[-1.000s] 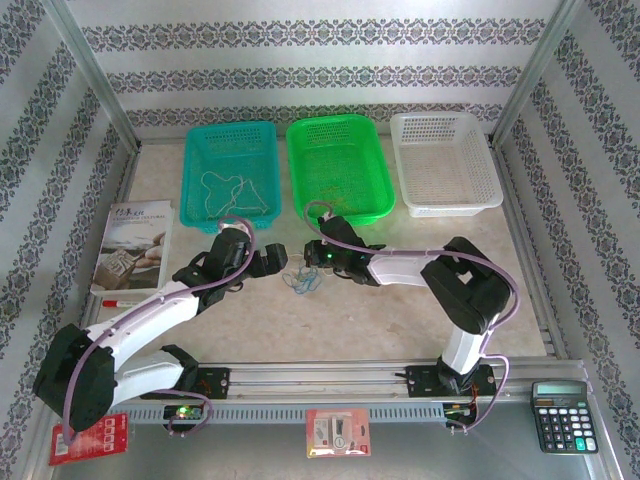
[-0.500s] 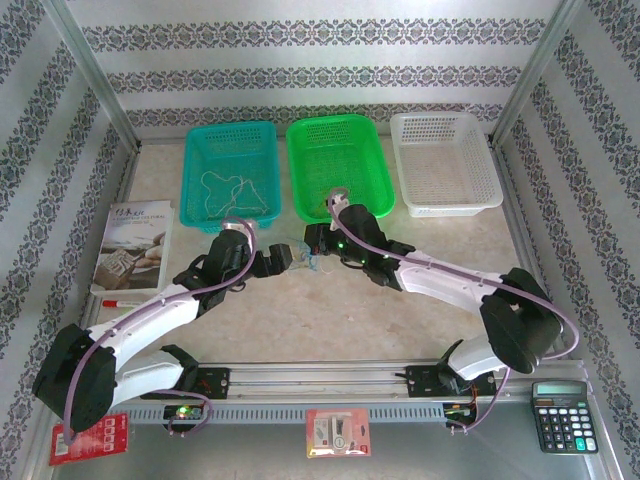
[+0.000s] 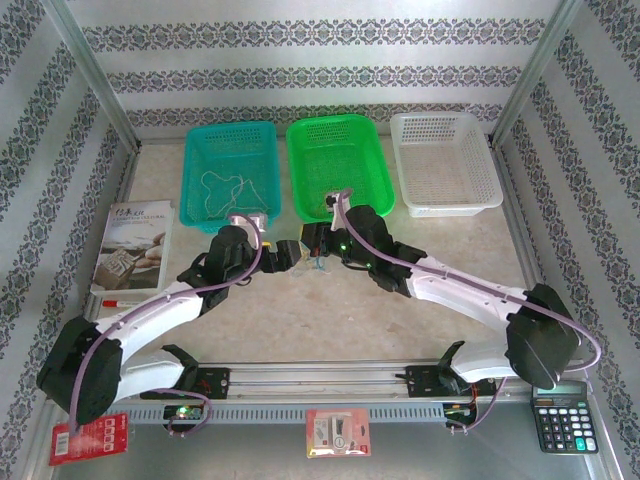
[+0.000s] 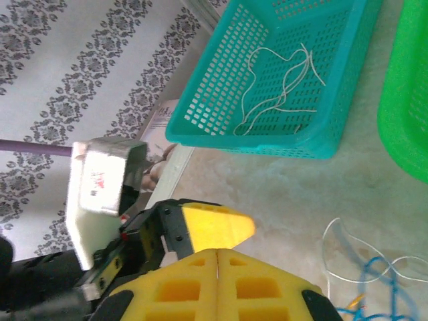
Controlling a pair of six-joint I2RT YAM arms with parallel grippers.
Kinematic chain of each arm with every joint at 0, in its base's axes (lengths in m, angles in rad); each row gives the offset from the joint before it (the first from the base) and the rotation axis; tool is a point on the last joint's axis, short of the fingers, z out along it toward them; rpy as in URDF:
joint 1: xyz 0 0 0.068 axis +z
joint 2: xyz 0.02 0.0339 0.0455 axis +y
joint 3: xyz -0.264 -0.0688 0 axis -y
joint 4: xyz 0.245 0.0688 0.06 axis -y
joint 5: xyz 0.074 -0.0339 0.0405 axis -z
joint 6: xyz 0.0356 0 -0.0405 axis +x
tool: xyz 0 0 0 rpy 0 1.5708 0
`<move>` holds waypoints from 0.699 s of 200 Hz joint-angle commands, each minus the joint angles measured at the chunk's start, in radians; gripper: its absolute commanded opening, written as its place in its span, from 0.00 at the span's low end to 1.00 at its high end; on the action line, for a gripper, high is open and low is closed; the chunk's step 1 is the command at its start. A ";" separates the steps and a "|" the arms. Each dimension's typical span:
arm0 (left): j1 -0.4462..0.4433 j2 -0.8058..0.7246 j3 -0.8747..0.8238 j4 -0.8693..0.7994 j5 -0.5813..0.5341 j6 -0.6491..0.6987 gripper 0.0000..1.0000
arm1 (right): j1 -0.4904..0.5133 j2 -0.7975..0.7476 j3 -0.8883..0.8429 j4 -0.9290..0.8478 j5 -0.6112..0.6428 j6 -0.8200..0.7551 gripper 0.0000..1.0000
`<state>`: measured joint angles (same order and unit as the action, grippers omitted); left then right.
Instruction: Untangle the cables
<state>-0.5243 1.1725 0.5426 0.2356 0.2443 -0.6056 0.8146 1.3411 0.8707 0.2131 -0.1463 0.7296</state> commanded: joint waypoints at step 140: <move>-0.069 0.194 0.018 0.294 -0.002 0.008 0.62 | 0.052 -0.052 0.053 0.020 -0.005 0.051 0.00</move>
<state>-0.5831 1.3323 0.5632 0.4236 0.2508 -0.6029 0.8558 1.3285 0.8837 0.2134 -0.1467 0.7601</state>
